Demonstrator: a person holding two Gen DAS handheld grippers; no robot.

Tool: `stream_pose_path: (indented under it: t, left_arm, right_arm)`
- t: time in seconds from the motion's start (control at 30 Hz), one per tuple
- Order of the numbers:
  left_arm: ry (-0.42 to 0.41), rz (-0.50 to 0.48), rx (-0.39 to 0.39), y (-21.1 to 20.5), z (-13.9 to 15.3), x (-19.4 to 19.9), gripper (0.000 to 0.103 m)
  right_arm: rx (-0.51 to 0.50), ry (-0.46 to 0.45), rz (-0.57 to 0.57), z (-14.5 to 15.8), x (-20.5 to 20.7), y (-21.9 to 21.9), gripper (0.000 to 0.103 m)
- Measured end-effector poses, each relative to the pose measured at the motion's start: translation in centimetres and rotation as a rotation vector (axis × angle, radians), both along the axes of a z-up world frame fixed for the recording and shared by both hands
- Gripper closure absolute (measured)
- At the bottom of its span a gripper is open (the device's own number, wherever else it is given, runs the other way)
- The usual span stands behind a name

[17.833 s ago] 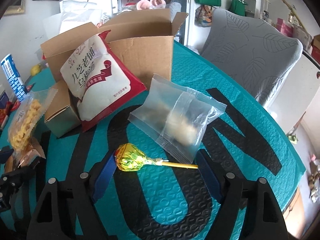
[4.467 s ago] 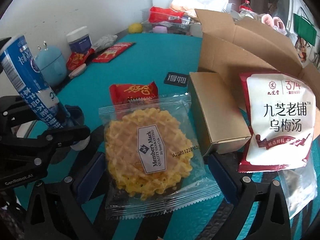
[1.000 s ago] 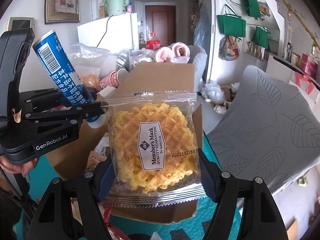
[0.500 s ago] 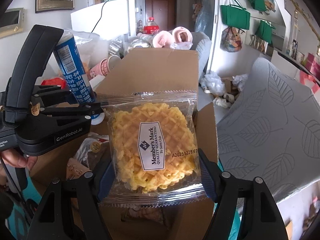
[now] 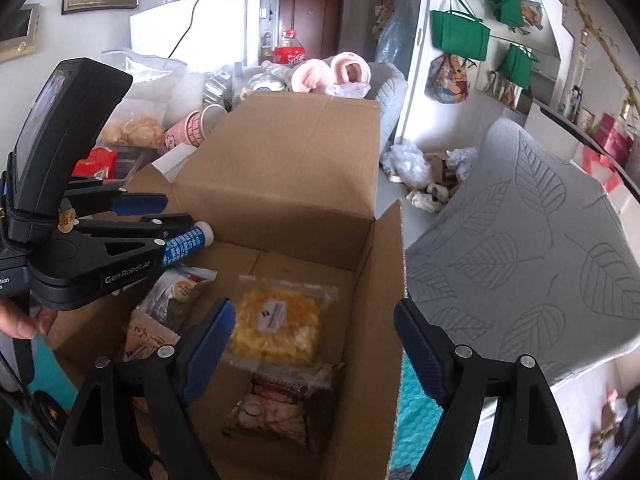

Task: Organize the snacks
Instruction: 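Open both tools to drop the tube and waffle pack into the box, then withdraw both tools from the box back toward the table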

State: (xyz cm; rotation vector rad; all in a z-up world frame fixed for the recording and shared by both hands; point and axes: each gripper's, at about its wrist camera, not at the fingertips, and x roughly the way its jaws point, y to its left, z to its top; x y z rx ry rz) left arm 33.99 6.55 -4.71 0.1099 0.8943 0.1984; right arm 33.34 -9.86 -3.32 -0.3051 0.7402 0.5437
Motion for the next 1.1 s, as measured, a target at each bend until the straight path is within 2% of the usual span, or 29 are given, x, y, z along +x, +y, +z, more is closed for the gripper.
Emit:
stream_pose_path:
  t: [0.3,0.63,1.0,1.07,1.1]
  left_arm:
    - [-0.084,-0.006,0.025,-1.2,4.9,-3.7,0.074]
    - [-0.171,-0.03,0.052,-3.6,9.8,-8.9,0.074]
    - [-0.257,-0.037,0.048,-5.7,12.7,-14.8,0.073]
    - [-0.268,-0.03,0.027,-5.7,12.9,-16.0,0.056]
    - [-0.273,-0.028,0.017,-5.8,12.8,-16.5,0.033]
  right_arm:
    - [0.056,-0.029,-0.02,3.2,-2.4,-1.9,0.021]
    - [0.103,-0.117,-0.035,7.6,-7.2,-4.2,0.021]
    - [0.14,-0.184,-0.041,10.4,-12.7,-6.8,0.021]
    - [0.144,-0.191,-0.046,10.5,-13.6,-7.3,0.019]
    - [0.15,-0.192,-0.048,10.6,-14.0,-7.6,0.018]
